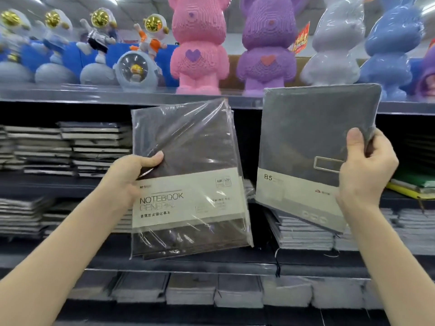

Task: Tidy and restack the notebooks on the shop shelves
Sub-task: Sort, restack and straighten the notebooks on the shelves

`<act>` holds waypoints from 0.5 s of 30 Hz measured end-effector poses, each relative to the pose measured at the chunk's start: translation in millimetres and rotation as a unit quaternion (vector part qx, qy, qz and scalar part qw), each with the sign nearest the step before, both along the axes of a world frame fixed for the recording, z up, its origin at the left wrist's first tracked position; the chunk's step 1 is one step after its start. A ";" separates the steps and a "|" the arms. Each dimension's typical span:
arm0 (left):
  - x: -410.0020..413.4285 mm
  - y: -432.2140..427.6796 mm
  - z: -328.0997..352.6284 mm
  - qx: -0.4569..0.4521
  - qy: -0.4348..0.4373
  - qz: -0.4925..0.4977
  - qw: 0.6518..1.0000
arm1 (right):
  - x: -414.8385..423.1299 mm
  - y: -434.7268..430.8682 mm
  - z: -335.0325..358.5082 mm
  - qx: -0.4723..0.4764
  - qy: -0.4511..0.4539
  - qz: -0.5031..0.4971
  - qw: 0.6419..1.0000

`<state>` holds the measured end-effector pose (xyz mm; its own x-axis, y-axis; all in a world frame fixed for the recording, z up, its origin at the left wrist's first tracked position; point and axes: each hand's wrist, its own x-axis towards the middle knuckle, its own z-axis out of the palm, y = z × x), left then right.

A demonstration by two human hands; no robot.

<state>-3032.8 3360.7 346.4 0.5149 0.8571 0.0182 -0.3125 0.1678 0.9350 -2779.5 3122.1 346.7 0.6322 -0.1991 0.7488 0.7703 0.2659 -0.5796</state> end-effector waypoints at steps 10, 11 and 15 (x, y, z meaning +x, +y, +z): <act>20.1 -6.8 -13.5 -0.055 0.145 0.025 0.988 | -5.1 -6.8 -7.9 -0.003 0.008 0.009 1.000; 26.8 -4.1 -13.1 -0.056 0.152 0.019 0.987 | -4.7 -7.0 -8.2 -0.002 0.009 0.008 1.000; 62.5 16.5 -7.6 -0.043 0.168 -0.007 0.985 | 0.3 -6.0 -8.6 -0.001 0.011 0.009 1.000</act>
